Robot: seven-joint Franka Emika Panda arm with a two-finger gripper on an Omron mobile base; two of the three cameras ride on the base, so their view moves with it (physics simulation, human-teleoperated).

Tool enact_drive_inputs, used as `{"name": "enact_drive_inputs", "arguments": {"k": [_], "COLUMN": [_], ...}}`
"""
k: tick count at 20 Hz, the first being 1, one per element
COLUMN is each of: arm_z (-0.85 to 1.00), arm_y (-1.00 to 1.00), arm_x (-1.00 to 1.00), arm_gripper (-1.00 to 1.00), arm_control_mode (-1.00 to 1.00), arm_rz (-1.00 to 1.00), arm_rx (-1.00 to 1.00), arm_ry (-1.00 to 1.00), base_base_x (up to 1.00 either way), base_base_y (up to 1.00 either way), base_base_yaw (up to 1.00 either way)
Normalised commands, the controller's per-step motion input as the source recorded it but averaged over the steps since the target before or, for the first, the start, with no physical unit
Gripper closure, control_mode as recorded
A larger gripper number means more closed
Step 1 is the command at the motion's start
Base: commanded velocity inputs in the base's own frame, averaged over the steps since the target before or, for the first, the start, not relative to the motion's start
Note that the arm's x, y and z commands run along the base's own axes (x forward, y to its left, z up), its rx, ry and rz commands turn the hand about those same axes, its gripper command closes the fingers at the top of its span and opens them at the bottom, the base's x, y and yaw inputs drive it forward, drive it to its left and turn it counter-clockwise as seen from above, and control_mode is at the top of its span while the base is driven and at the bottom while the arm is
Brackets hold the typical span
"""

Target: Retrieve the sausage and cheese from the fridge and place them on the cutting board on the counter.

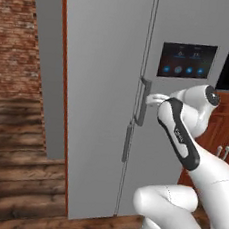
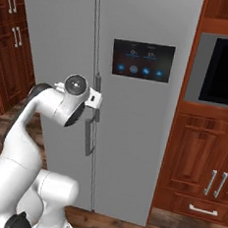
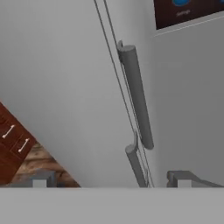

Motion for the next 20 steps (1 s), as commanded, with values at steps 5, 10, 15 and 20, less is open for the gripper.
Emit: {"name": "enact_drive_inputs", "arguments": {"k": [5, 10, 15, 20], "arm_z": [-0.03, 0.0, 0.0, -0.03], "arm_y": [0.0, -0.08, -0.25, -0.22], "arm_x": [0.69, 0.76, 0.84, 0.68], "arm_gripper": [-1.0, -1.0, -1.0, -1.0], "arm_control_mode": [-1.0, -1.0, -1.0, -1.0], "arm_rz": [-0.04, -0.08, -0.04, 0.0], "arm_rx": [0.09, 0.04, 0.03, 0.07], "arm_ry": [-0.03, 0.06, 0.17, 0.05], "base_base_x": [0.0, 0.0, 0.0, 0.0], "base_base_y": [0.0, 0.0, 0.0, 0.0], "base_base_yaw": [0.0, 0.0, 0.0, 0.0]}}
